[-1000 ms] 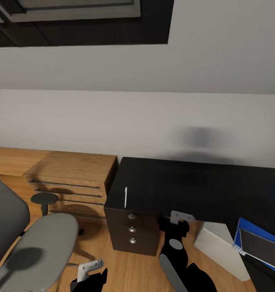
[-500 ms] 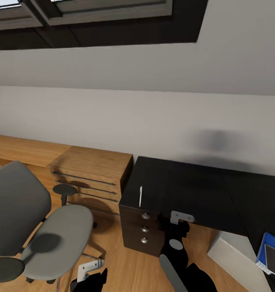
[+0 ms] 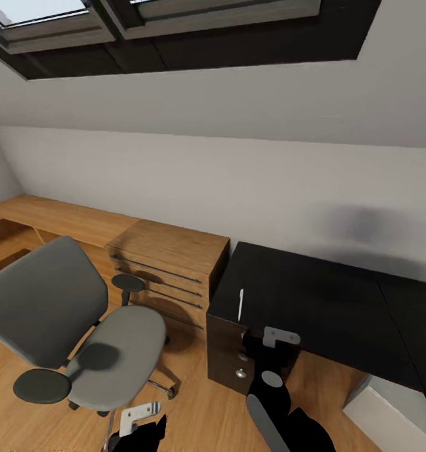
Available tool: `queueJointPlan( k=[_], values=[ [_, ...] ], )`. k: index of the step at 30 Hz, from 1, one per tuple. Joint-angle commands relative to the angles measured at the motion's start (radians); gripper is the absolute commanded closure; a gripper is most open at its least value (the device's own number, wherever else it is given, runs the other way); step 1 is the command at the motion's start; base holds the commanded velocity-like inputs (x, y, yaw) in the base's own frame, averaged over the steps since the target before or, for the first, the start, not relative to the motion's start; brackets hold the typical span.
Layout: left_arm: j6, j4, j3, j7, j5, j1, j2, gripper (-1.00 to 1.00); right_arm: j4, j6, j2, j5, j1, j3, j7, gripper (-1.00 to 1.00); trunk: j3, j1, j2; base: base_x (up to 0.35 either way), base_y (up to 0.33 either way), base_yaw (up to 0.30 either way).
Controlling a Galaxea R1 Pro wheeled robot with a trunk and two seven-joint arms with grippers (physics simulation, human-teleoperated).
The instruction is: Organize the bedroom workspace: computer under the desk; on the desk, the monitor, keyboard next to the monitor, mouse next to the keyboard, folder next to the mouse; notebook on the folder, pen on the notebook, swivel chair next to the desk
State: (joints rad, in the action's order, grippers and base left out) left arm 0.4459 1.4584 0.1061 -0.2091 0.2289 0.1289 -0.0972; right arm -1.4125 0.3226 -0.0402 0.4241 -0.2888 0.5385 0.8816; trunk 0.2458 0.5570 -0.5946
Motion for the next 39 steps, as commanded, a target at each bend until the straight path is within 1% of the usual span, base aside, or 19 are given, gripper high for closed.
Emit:
queueJointPlan(
  k=[1,14,20,26,28,29,32,33,39],
  values=[
    [0.004,0.002,0.001,-0.009,0.01,0.0,0.0,-1.0,-0.001,0.007,0.0,0.004,-0.001,0.001,0.007,-1.0,0.002,0.0,-0.001,0.0,0.0,0.253],
    [0.004,0.002,0.002,-0.009,0.011,0.0,-0.001,-1.0,0.0,0.008,0.003,0.004,-0.001,0.0,0.007,-1.0,0.016,0.0,-0.001,0.004,0.0,0.211],
    [0.004,0.002,0.001,-0.011,0.011,0.0,-0.001,-1.0,0.0,0.009,0.003,0.004,-0.001,0.001,0.005,-1.0,0.023,0.0,-0.001,0.206,0.0,0.188],
    [0.004,0.001,0.002,-0.011,0.012,0.0,-0.001,-1.0,0.001,0.008,0.006,0.004,-0.001,0.001,0.004,-1.0,0.025,0.0,-0.001,0.304,0.0,0.06],
    [0.002,0.011,0.014,-0.011,0.009,0.003,-0.011,-1.0,0.001,0.014,0.001,-0.008,-0.003,-0.006,0.002,-1.0,0.025,0.0,-0.001,0.0,0.0,0.0],
    [0.002,0.011,0.018,-0.011,0.009,0.003,-0.012,-1.0,-0.004,0.019,-0.001,-0.009,0.0,-0.002,0.008,-1.0,0.025,0.0,-0.001,0.0,0.0,0.0],
    [0.002,0.012,0.015,-0.011,0.009,0.003,-0.015,-1.0,-0.005,0.023,-0.003,-0.006,0.004,0.005,0.015,-1.0,0.025,0.0,-0.001,0.0,0.0,0.0],
    [0.002,0.013,0.015,-0.011,0.009,0.003,-0.016,-1.0,-0.002,0.024,-0.001,-0.006,0.005,0.006,0.016,-1.0,0.025,0.0,-0.001,0.0,0.0,0.0],
    [0.002,0.023,0.012,-0.011,0.009,0.003,-0.013,-1.0,0.032,0.003,0.033,-0.004,0.008,0.011,0.019,-1.0,0.025,0.0,-0.001,0.025,0.0,0.0]
  ],
)
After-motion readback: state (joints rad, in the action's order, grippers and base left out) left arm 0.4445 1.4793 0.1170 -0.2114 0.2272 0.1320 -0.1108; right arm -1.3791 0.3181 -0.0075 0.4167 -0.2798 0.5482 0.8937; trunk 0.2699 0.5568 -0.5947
